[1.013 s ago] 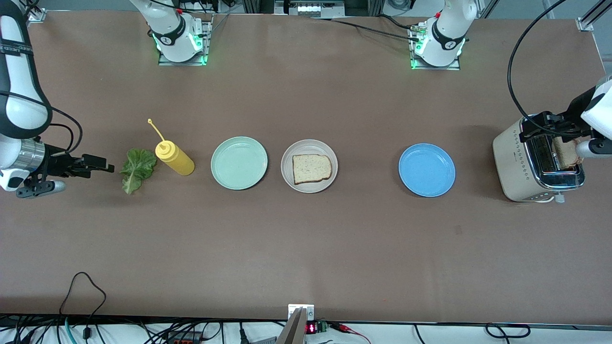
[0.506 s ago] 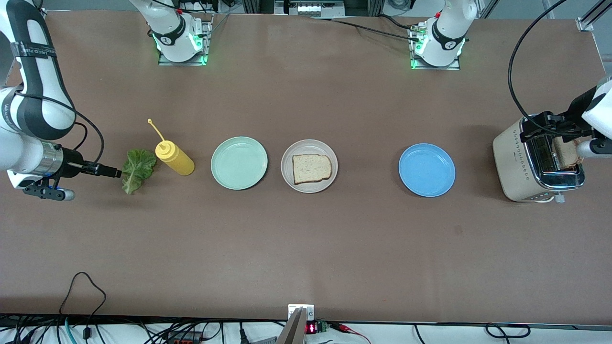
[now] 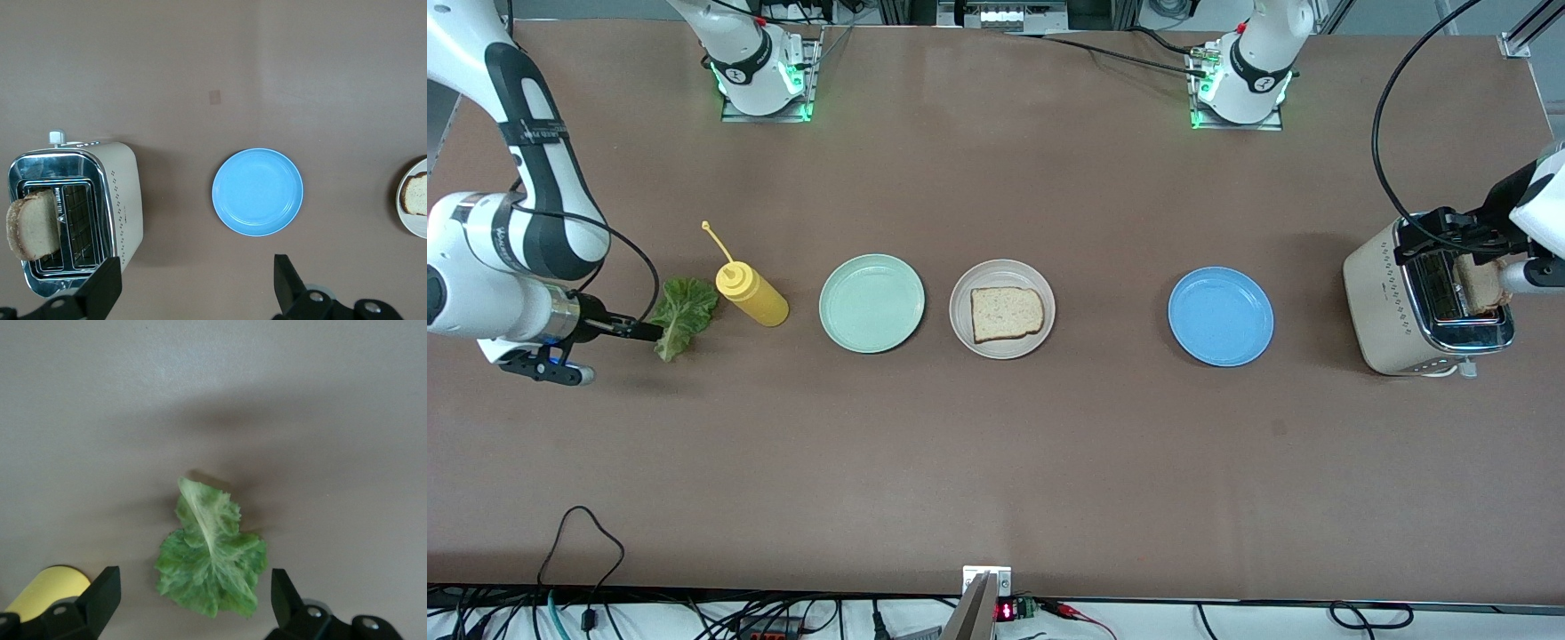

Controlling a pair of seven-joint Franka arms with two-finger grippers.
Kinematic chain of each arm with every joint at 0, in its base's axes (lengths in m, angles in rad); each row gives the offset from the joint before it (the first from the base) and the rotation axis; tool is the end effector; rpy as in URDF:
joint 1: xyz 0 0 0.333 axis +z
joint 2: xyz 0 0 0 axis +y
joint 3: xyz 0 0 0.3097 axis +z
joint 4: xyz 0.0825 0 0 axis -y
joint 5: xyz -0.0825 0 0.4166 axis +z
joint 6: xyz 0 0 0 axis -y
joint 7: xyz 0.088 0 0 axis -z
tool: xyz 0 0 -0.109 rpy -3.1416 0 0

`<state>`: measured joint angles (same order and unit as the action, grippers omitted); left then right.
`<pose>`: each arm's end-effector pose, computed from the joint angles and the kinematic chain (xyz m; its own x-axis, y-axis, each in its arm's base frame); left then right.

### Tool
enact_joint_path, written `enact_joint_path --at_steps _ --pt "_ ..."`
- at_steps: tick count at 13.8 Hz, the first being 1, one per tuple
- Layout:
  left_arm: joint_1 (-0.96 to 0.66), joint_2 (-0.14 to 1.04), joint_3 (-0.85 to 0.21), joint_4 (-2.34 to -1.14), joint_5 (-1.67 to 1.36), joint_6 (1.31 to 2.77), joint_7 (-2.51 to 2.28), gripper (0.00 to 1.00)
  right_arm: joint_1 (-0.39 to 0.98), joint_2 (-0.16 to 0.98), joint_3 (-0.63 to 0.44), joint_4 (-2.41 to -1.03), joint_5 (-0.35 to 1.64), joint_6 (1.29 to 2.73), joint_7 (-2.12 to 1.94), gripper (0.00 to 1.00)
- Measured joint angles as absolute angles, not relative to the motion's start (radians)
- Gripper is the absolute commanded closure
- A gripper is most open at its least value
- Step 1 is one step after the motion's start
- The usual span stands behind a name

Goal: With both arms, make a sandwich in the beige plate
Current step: 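Lower the right gripper onto the green lettuce leaf and grasp it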

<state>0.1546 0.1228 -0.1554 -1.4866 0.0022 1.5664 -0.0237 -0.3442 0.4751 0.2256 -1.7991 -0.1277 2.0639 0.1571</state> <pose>0.6222 0.0052 0.5848 0.9989 0.0233 -0.0419 0.0239 -0.9996 0.0158 0.6443 -0.0907 0.2460 0.9575 -0.2149 -0.1926 -0.2138 -0.9765 0.0264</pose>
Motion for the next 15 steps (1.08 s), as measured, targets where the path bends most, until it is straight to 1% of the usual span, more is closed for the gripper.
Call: enact_joint_path --at_steps 3,7,13,15 --pt "0.155 0.123 -0.155 -1.487 0.002 1.566 -0.024 0.00 -0.345 0.487 0.224 -1.799 -0.137 2.068 0.157 0.00" --pt "0.155 0.123 -0.155 -1.487 0.002 1.566 -0.024 0.00 -0.346 0.496 0.223 -1.801 -0.137 2.111 0.157 0.00" --pt "0.155 0.123 -0.155 -1.487 0.002 1.566 -0.024 0.00 -0.346 0.568 0.222 -1.807 -0.158 2.164 0.156 0.00" --pt "0.155 0.123 -0.155 -1.487 0.002 1.566 -0.024 0.00 -0.347 0.582 0.222 -1.808 -0.171 2.179 0.156 0.01"
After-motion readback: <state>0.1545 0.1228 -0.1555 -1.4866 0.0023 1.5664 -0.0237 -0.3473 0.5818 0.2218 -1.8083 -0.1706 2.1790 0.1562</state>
